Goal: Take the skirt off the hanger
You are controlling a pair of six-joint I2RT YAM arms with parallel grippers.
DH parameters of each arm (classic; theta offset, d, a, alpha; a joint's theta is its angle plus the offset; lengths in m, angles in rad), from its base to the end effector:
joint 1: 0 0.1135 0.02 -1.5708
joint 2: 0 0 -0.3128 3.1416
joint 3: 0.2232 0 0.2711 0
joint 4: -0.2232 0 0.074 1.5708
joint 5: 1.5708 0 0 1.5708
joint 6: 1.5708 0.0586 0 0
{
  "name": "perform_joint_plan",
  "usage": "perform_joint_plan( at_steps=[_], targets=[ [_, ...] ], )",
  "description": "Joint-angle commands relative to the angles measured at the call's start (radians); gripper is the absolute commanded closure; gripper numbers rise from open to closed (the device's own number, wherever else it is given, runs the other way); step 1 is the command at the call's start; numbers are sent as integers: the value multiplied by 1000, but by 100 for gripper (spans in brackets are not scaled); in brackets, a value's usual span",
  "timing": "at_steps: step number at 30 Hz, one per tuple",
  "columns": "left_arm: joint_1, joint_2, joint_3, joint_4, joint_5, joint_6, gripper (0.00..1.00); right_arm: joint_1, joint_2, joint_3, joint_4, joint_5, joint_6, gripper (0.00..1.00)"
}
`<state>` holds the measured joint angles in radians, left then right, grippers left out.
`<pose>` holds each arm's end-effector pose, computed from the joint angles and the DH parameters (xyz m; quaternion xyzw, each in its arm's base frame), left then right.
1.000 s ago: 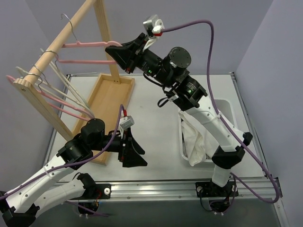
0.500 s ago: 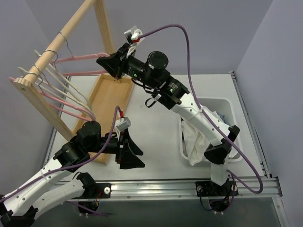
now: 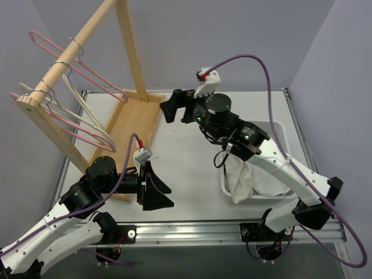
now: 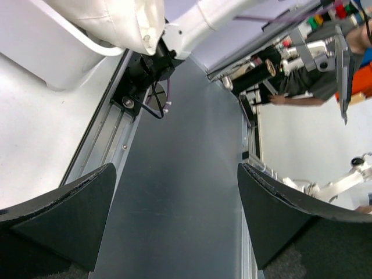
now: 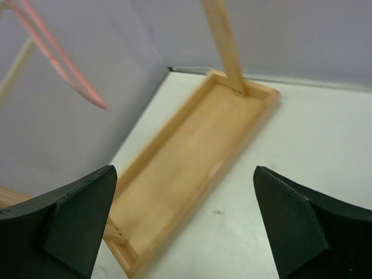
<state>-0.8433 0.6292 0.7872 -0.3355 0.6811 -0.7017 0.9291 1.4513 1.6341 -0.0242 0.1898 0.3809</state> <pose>0.0631 -0.1264 0.3773 0.2649 0.7060 -0.6056 0.2543 0.2253 0.2831 0.5519 -0.1054 0.6414 0.4127 0.6382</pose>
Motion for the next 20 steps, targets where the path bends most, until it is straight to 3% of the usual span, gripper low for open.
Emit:
perform_joint_plan(
  at_steps=[1, 4, 10, 13, 17, 20],
  targets=[
    [-2, -60, -31, 39, -86, -76, 6, 1, -224, -182, -135, 283, 122, 0],
    [-2, -126, -89, 68, -150, -157, 6, 2, -421, -391, -198, 319, 217, 0],
    [-4, -302, -307, 315, -88, -433, 6, 5, -891, -812, -122, 145, 328, 0],
    [-4, -410, -399, 409, -51, -536, 6, 2, -1171, -942, -149, 152, 412, 0],
    [-4, -520, -471, 408, -51, -633, 6, -6, -1356, -1016, -305, 237, 574, 0],
    [-4, -600, -555, 484, -45, -731, 6, -25, -1416, -1048, -362, 243, 595, 0]
  ],
)
